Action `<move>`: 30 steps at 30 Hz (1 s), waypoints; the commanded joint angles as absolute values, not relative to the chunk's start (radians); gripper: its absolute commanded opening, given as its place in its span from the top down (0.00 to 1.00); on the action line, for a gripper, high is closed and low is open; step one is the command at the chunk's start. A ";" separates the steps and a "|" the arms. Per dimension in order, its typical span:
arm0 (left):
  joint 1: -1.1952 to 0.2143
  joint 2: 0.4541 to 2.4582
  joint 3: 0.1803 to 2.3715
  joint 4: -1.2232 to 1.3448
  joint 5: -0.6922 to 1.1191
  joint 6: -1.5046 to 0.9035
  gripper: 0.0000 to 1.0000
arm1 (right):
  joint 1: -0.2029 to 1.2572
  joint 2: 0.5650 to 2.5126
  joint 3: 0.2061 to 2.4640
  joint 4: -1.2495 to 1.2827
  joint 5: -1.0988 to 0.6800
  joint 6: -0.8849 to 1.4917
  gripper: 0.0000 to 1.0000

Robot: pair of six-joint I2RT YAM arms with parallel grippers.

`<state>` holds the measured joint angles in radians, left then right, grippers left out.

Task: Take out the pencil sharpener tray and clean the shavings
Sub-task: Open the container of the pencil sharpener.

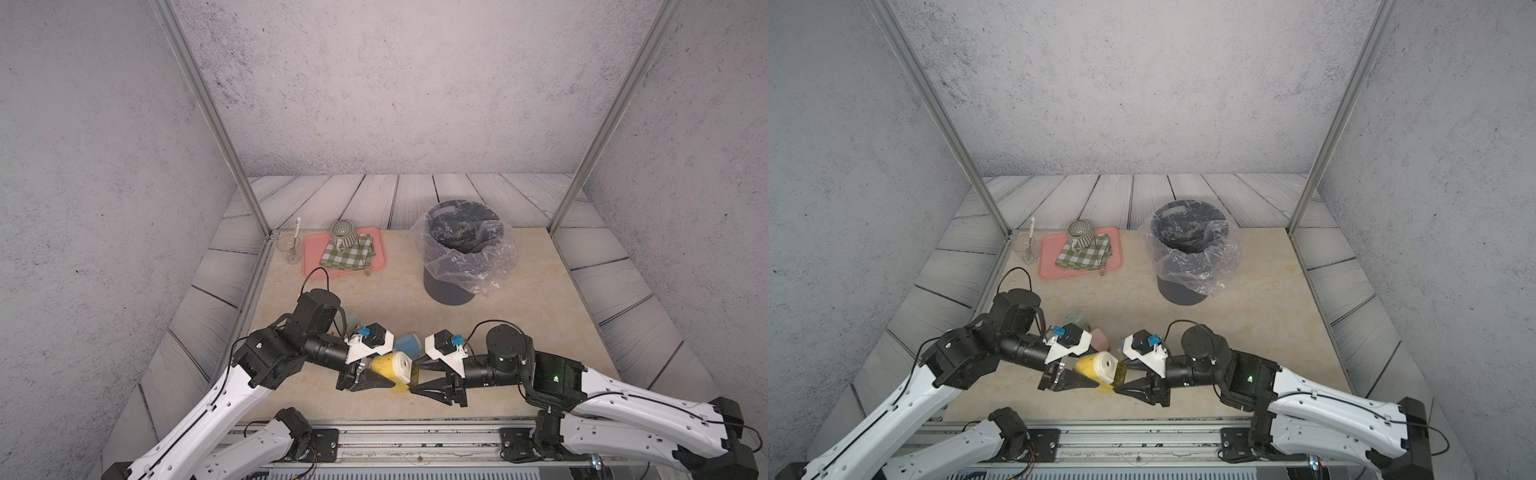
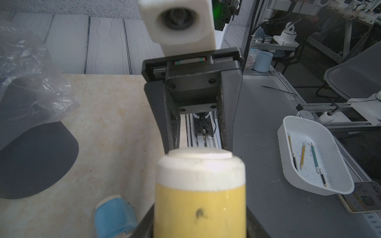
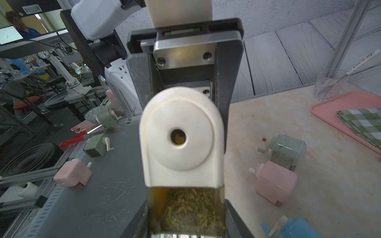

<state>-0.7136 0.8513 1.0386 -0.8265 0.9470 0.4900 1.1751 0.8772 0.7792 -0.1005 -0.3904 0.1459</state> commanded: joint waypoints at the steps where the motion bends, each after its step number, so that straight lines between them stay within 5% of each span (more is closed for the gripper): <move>1: -0.710 0.828 1.019 -0.917 0.946 0.523 1.00 | 1.166 0.853 0.791 -0.090 -0.366 0.176 0.69; 10: -0.710 0.819 1.022 -0.904 0.944 0.516 1.00 | 1.166 0.876 0.798 -0.080 -0.377 0.188 0.52; 30: -0.710 0.804 1.017 -0.888 0.938 0.502 1.00 | 1.166 0.928 0.815 -0.061 -0.436 0.201 0.36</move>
